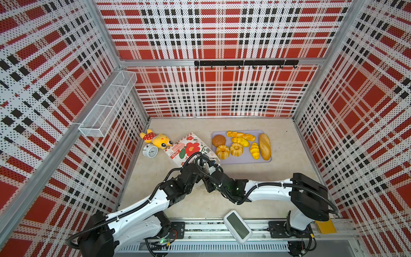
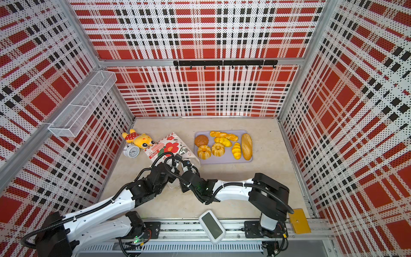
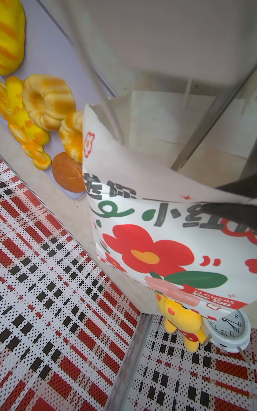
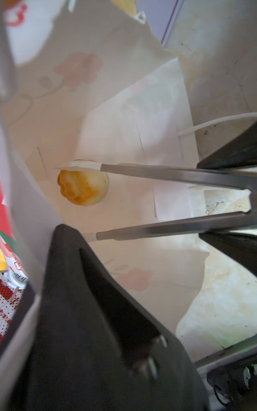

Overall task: Take the fake bread out of the paper bag
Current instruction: 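Push the open tongs deeper into the bag and clamp the pale round pastry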

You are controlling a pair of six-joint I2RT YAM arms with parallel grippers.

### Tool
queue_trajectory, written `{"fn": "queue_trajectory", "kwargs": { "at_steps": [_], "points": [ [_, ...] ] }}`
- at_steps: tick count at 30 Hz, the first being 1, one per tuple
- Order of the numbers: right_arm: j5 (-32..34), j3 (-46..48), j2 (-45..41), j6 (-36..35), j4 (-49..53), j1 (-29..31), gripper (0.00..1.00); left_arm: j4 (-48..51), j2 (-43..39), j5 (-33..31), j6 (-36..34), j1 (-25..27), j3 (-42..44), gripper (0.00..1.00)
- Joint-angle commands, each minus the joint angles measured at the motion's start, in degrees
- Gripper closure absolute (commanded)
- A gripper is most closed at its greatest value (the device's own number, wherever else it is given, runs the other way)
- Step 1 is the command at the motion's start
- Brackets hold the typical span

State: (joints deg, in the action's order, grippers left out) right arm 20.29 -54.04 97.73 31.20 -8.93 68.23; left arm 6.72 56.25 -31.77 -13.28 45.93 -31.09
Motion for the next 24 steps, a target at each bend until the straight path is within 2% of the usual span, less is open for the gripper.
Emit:
{"fn": "queue_trajectory", "kwargs": {
  "at_steps": [1,7,9,18,22,24],
  "points": [
    [2.4,-2.2,0.7,-0.6,0.7,-0.6,0.55,-1.8,-0.6,0.2,0.7,-0.1,-0.2,1.00],
    [2.3,-3.2,1.2,0.3,4.0,-2.6,0.52,-1.8,-0.4,0.4,0.6,-0.2,-0.3,1.00],
    [1.9,-3.6,1.7,0.6,4.7,-3.2,0.48,-1.8,-0.4,0.4,0.6,-0.2,-0.2,1.00],
    [-2.2,-6.3,5.3,-1.3,3.0,-3.4,0.48,-1.9,-0.3,0.6,0.5,-0.1,-0.2,1.00],
    [-3.5,-0.1,3.3,-2.6,-6.8,-3.4,0.42,-1.8,-0.7,0.5,0.5,-0.1,-0.2,1.00],
    [-3.7,5.9,2.4,-4.9,-17.1,-3.2,0.32,-1.8,-0.7,0.5,0.5,-0.2,-0.1,1.00]
  ]
}}
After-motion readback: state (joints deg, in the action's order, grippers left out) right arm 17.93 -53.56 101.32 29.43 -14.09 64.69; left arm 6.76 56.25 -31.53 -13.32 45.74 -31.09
